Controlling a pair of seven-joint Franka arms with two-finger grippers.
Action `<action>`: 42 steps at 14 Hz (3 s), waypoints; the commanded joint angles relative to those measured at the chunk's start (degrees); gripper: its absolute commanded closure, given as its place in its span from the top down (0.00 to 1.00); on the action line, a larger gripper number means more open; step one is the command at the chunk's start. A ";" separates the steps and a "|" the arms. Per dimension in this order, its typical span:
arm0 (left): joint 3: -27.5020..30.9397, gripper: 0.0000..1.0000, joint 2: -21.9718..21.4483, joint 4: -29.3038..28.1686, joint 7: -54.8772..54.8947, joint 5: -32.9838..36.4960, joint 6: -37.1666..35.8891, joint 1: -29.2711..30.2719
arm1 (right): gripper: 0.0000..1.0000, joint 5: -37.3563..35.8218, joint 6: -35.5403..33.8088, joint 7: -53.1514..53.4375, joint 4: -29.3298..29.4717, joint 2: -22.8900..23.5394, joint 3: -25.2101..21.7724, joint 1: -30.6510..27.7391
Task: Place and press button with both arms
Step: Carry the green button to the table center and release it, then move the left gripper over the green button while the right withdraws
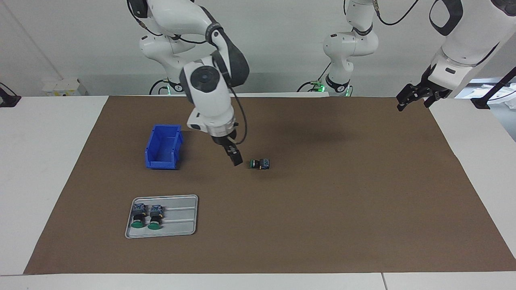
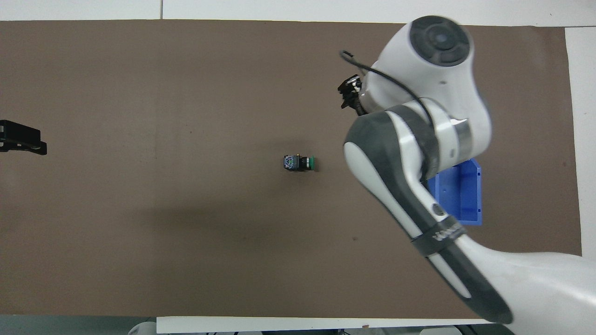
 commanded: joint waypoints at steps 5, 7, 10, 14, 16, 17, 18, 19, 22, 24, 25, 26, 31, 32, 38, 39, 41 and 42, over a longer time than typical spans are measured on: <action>-0.03 1.00 2.80 -0.10 -19.43 -0.67 1.55 -10.25 | 0.98 -2.34 -16.47 -42.08 -1.26 -13.64 0.46 -14.35; -0.03 1.00 3.94 0.61 -22.78 -1.03 1.55 -11.58 | 0.98 -7.59 -19.55 -50.20 -0.99 -15.76 0.72 -14.36; -0.03 1.00 5.96 1.14 -32.27 -2.43 3.04 -13.95 | 0.98 -8.94 -18.96 -56.69 -3.97 -18.04 0.47 -13.75; -0.03 1.00 9.57 2.10 -48.25 -4.54 4.80 -17.72 | 0.98 -9.29 -17.98 -64.46 -3.81 -17.44 -0.94 -14.10; -0.03 1.00 12.29 3.42 -55.37 -4.63 5.06 -20.10 | 0.99 -9.64 -19.46 -65.08 -1.02 -15.16 -2.96 -13.83; -0.03 1.00 13.43 3.60 -59.24 -4.98 5.76 -21.59 | 0.99 -9.64 -19.74 -66.22 -0.65 -15.06 -3.49 -13.83; -0.03 1.00 14.40 3.86 -63.37 -5.16 6.64 -23.17 | 0.99 -9.64 -19.91 -66.92 -0.73 -15.15 -3.58 -13.75; -0.03 1.00 15.71 4.13 -67.06 -5.33 7.34 -23.62 | 0.99 -9.55 -20.00 -67.63 -0.91 -15.24 -3.67 -13.74; -0.03 1.00 18.10 4.74 -79.20 -6.04 11.99 -25.90 | 0.99 -9.64 -19.83 -71.32 -3.36 -16.73 -5.33 -13.66; -0.03 1.00 20.02 4.92 -85.35 -6.13 14.55 -27.40 | 0.99 -9.73 -19.83 -71.24 -3.98 -16.91 -5.95 -13.66; 0.06 1.00 22.03 5.79 -87.90 -5.87 15.08 -29.23 | 0.99 -9.73 -19.74 -71.06 -3.98 -16.91 -6.48 -13.57; 0.06 1.00 23.53 6.67 -89.84 -5.86 15.78 -29.94 | 0.99 -9.55 -19.83 -71.15 -3.90 -16.91 -6.92 -13.66; 0.06 1.00 30.91 11.94 -100.04 -5.69 19.04 -34.60 | 0.99 -8.85 -20.00 -71.24 -3.90 -17.61 -6.74 -13.57; 0.15 1.00 31.45 12.39 -101.36 -5.86 20.09 -34.96 | 0.99 -8.85 -20.00 -71.24 -3.90 -17.61 -6.74 -13.57; 0.15 0.99 35.32 12.48 -110.16 -5.69 26.25 -38.56 | 0.99 -8.85 -20.00 -71.24 -3.90 -17.61 -6.74 -13.66; 0.15 0.99 35.76 12.39 -110.43 -5.69 26.25 -39.78 | 0.99 -8.85 -20.00 -71.24 -3.90 -17.61 -6.74 -13.66; 0.15 0.99 36.29 12.13 -112.87 -5.69 28.34 -40.41 | 0.99 -8.85 -20.00 -71.24 -3.90 -17.61 -6.74 -13.66; 0.15 0.99 36.55 12.04 -113.32 -5.60 29.23 -40.41 | 0.99 -8.85 -20.00 -71.24 -3.90 -17.61 -6.74 -13.66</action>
